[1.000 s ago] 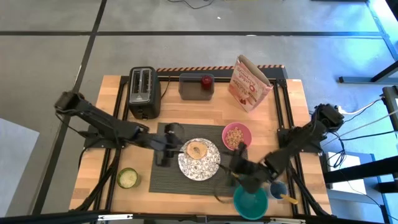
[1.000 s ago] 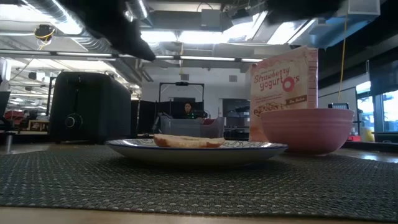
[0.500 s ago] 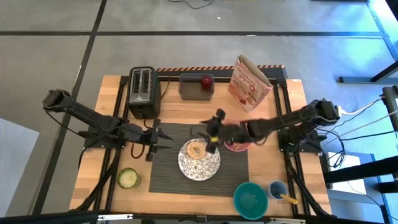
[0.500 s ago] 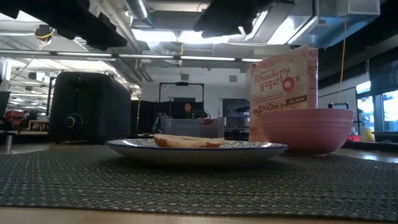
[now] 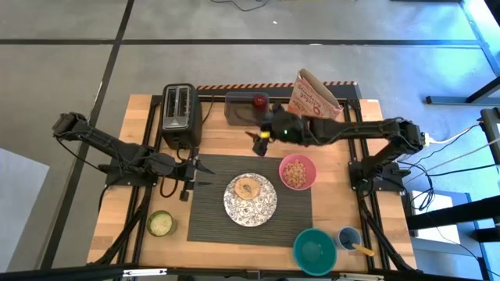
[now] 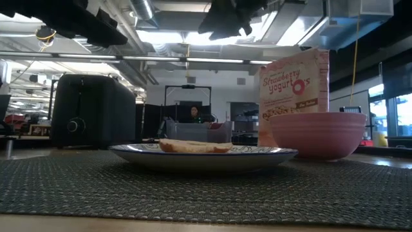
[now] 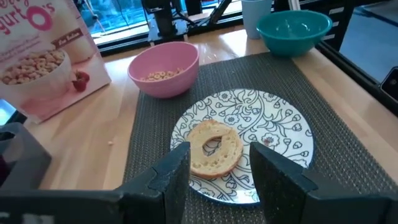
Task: Arrange a breakfast setting
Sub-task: Put the apple on the placemat
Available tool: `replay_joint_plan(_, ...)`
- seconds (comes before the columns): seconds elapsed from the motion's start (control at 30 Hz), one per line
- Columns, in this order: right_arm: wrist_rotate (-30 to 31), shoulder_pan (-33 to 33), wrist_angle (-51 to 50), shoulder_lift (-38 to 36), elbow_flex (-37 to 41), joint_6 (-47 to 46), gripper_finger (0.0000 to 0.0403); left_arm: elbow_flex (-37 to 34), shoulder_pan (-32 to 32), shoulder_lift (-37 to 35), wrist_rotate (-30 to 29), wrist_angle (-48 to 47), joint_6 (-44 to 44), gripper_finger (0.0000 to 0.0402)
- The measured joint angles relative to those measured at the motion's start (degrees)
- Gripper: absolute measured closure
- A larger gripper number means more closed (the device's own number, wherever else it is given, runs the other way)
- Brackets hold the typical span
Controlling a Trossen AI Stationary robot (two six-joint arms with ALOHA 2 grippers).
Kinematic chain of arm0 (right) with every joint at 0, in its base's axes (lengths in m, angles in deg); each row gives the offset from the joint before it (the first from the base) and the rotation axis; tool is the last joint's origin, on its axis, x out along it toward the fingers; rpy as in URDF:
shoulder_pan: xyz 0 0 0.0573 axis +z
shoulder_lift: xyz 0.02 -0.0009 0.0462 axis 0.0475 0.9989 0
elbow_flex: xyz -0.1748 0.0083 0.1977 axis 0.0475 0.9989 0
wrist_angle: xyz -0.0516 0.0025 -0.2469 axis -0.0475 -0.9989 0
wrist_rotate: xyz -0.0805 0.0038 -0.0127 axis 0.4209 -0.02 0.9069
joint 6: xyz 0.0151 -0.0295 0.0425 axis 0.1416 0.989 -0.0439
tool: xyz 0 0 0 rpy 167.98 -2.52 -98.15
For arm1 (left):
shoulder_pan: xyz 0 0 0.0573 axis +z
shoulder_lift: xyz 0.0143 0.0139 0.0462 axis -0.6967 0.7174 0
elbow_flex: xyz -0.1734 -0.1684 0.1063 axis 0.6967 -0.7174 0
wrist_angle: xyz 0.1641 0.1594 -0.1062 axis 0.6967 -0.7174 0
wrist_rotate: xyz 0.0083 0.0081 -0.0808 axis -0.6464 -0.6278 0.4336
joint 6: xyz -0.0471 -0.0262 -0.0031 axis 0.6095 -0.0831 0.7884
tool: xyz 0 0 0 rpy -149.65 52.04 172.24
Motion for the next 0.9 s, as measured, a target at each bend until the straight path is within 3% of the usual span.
replay_joint_plan(0.13, -1.4, -2.5, -4.5, 0.0, -5.2, 0.2, 0.0067, 0.0, 0.0, 0.0, 0.0, -1.0, 0.0, 0.0242)
replay_joint_plan(0.27, -1.5, -5.0, -8.5, 0.0, -10.1, -0.8, 0.0039, 0.0, 0.0, 0.0, 0.0, -0.9, 0.0, 0.0242)
replay_joint_plan(0.53, -1.6, -8.4, -13.7, 1.2, -15.4, -1.2, 0.0046, 0.0, 0.0, 0.0, 0.0, -0.9, 0.0, 0.0242)
replay_joint_plan(0.9, -2.6, -12.5, -16.1, 8.0, -15.6, -1.2, 0.0061, 0.0, 0.0, 0.0, 0.0, -0.4, 0.5, 0.0242)
